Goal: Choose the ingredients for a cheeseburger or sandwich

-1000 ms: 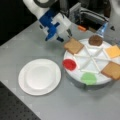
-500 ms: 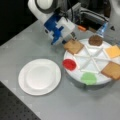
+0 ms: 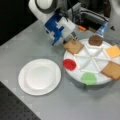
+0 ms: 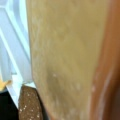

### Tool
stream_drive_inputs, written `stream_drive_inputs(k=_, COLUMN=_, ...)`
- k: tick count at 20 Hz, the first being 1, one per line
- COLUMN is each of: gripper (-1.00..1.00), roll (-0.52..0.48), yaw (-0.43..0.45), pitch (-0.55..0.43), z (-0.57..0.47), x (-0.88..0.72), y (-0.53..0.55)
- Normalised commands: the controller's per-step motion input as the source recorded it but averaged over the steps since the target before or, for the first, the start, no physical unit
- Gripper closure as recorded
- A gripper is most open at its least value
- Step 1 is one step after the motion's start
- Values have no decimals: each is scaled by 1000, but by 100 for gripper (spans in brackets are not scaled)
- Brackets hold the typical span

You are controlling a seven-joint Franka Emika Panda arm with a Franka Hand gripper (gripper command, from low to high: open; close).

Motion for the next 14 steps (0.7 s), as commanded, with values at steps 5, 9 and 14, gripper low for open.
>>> stream_drive_inputs(k=5, gripper=-100, roll=256, yaw=22, pitch=-69, z=-15, x=210, y=-29)
stream_drive_inputs(k=9, gripper=-100, roll=230, yaw=30, pitch=-75, z=-41, x=189, y=-51)
stream_drive_inputs(k=14, gripper=-100, roll=214, yaw=43, pitch=-69, z=-23, x=189, y=-82)
